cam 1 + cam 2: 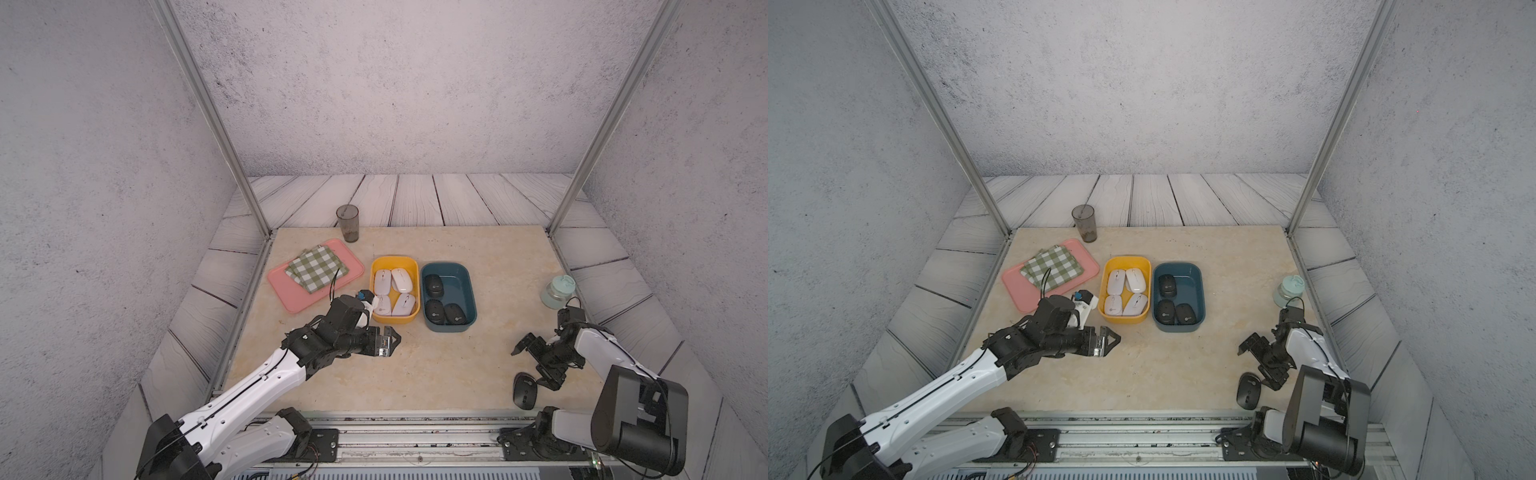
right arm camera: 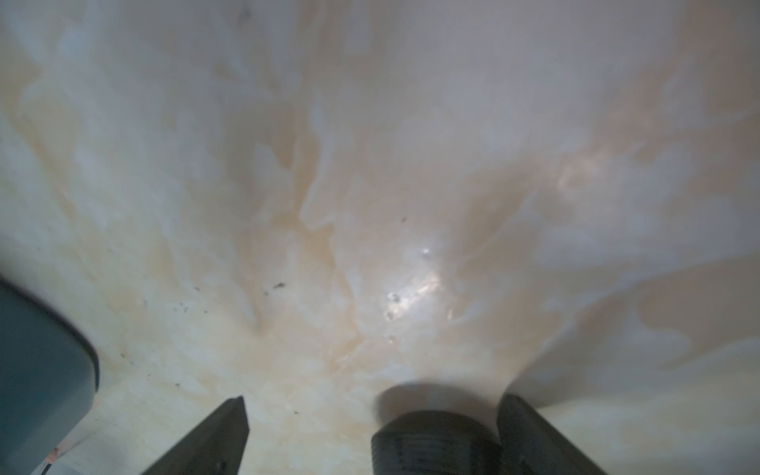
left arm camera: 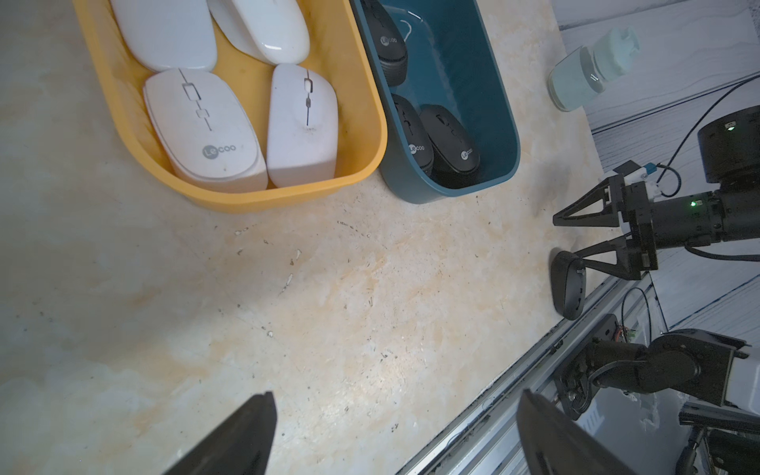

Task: Place the mice by color into the storage box
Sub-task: Adjust the mouse at the center of the board.

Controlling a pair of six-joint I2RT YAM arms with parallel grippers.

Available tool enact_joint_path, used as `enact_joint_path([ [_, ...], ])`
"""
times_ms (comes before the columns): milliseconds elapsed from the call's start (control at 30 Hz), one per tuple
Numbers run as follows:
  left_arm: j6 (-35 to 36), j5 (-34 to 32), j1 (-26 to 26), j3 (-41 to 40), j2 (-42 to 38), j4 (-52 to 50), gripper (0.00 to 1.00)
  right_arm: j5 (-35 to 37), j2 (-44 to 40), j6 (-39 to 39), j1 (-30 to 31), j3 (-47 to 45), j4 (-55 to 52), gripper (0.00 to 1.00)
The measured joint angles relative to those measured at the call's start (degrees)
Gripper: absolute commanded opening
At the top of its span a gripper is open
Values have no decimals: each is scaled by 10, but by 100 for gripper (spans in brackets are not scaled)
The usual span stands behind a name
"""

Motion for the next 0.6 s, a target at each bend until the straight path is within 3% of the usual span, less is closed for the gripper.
enact_joint_path([
  [367, -11, 0, 0, 0, -11, 0, 98, -71, -12, 160, 163, -20, 99, 99],
  [600, -10, 6, -11, 0, -16, 4, 98, -57, 0, 151, 167, 45, 89, 99],
])
